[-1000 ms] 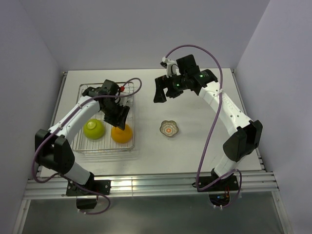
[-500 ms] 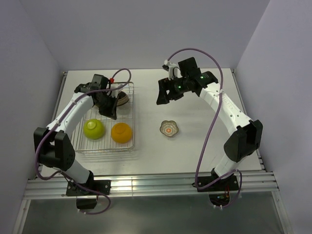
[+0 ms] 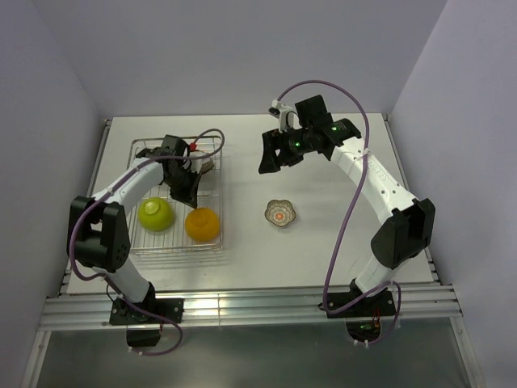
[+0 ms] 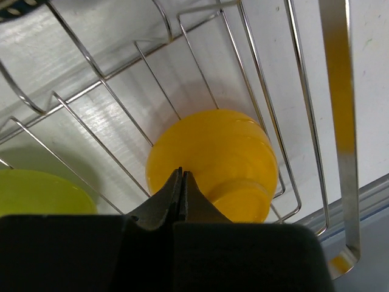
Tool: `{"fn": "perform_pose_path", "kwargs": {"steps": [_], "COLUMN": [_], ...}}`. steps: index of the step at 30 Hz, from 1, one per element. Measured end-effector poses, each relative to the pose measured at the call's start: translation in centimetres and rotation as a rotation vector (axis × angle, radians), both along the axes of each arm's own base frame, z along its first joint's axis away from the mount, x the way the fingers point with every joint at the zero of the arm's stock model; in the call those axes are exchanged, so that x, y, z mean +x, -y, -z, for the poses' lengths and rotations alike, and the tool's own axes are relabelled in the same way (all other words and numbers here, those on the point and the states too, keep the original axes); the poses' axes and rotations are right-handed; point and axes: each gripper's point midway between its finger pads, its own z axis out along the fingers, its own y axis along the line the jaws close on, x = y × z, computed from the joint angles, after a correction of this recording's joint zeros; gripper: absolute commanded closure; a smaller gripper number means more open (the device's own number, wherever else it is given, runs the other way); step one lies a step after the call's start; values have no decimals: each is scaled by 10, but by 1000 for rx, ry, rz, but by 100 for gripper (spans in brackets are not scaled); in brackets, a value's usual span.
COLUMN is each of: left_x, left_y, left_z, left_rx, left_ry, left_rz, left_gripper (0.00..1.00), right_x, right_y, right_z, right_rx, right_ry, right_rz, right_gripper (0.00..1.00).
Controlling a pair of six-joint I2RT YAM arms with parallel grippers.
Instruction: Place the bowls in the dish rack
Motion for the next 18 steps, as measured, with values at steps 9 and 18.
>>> {"fn": "perform_pose_path", "kwargs": {"steps": [9,18], "left_x": [-25,-30], "left_y": [2,0], "left_z": [16,9], "left_rx": [-9,-7], "left_ry": [-73,-58], "left_rz": [67,81], "left_gripper": [100,97], "right_x": [0,0], "right_y": [0,0], "right_z": [0,0], "right_rx": [0,0], "right_ry": [0,0], "right_rz": [0,0], "right_gripper": [24,23]}}
